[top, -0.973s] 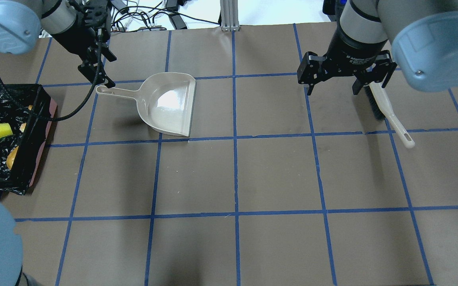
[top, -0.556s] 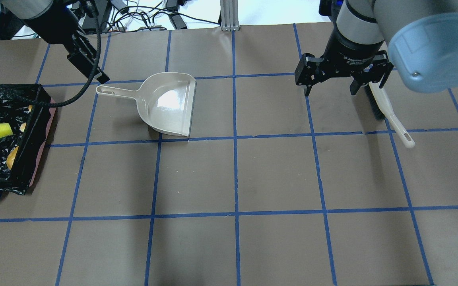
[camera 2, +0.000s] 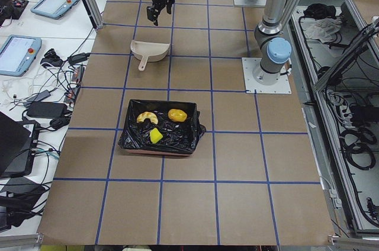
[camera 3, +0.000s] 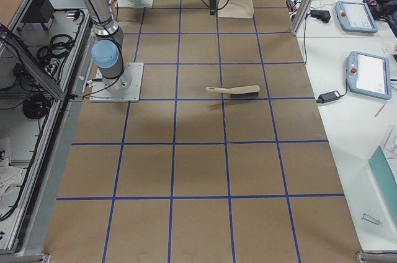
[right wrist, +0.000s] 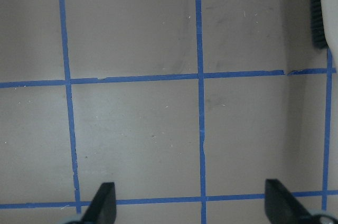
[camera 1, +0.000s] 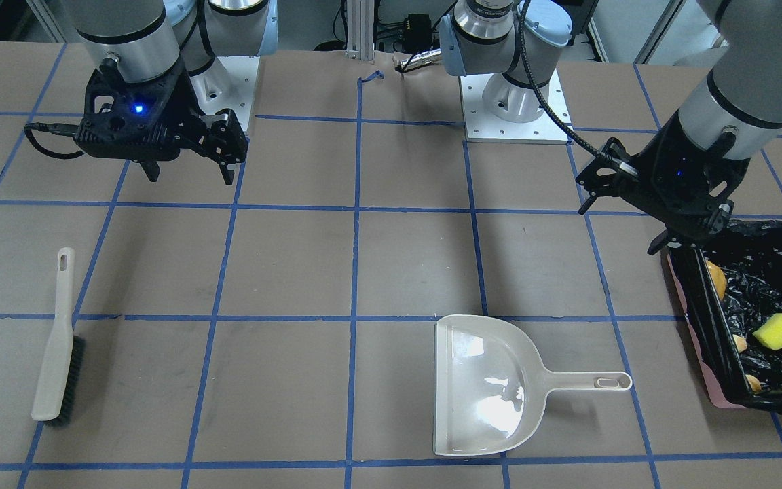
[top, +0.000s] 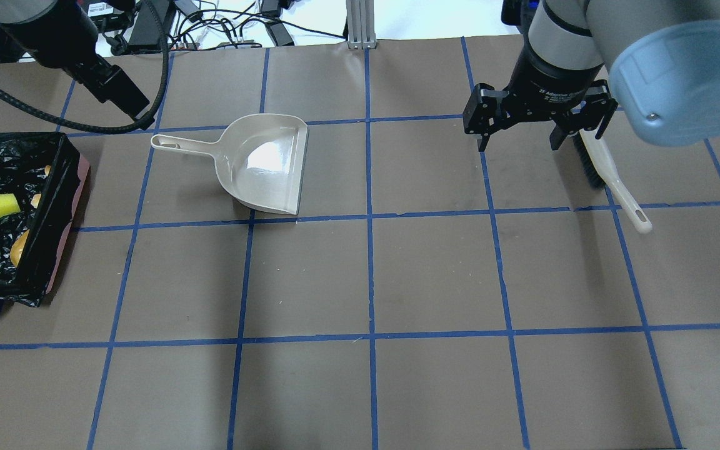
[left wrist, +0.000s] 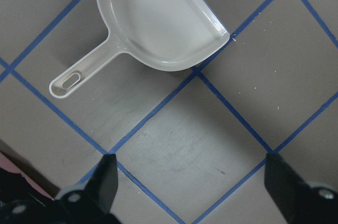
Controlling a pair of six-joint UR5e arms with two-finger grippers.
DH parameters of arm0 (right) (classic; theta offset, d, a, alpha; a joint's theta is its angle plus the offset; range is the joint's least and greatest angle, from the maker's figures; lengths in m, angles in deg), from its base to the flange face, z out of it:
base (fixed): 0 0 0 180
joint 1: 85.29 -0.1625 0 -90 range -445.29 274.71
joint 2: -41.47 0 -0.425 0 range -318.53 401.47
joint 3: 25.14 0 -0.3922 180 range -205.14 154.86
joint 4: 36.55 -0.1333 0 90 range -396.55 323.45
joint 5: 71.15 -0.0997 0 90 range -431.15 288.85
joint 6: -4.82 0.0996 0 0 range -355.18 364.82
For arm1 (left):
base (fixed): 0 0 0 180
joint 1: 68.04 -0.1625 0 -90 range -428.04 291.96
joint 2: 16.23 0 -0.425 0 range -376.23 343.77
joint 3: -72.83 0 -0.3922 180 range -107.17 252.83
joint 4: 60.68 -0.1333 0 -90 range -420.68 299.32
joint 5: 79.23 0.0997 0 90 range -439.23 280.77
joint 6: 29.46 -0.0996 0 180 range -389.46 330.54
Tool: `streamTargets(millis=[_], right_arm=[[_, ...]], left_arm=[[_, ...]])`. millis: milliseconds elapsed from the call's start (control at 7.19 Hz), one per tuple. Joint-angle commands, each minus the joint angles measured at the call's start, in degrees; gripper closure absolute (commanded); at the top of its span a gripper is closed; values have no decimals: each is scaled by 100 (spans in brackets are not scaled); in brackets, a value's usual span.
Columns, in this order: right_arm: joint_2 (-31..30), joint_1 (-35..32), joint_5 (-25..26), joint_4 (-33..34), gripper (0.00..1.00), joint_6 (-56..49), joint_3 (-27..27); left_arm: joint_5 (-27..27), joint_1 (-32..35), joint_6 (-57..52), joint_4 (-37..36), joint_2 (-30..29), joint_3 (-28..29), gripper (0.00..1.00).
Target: Sweep and dump trash into bin
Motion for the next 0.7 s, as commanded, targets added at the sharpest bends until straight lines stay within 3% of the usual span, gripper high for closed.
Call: streamTargets(millis=[0, 556], right_arm=[[1, -3, -3, -9, 0, 21, 0], [1, 6, -12, -9, 0, 21, 0]], left_arm=[[185, 713, 2070, -27, 21, 10, 0], [123, 1094, 3811, -1, 205, -121, 0]])
